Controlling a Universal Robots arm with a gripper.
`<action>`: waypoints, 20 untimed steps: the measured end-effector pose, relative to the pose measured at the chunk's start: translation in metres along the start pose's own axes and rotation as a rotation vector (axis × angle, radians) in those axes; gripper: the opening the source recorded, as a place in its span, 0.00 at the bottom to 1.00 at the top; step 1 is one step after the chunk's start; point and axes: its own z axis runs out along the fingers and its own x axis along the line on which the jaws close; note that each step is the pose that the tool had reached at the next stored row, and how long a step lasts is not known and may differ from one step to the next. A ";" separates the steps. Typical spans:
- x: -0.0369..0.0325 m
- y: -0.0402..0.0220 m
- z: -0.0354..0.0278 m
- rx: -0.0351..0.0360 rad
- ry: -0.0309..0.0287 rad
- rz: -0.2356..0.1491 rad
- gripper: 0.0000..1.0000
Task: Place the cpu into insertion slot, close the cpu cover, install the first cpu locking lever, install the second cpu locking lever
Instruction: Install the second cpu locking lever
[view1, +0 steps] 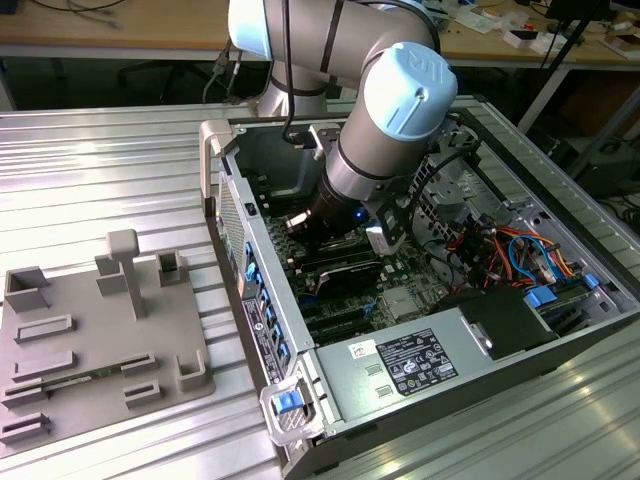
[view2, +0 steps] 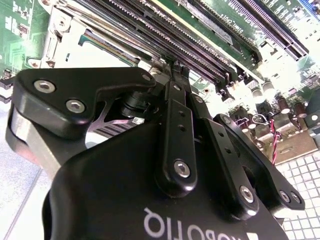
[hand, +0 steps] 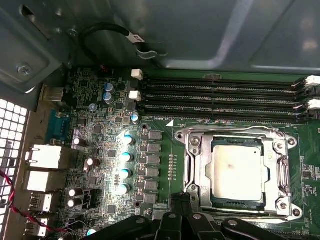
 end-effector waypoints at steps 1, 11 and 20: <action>0.0000 0.0004 -0.0002 0.0007 -0.0005 0.000 0.11; 0.0010 0.0021 -0.0026 0.0279 -0.0041 -0.002 0.11; 0.0011 0.0061 -0.0091 0.0398 -0.0043 -0.001 0.11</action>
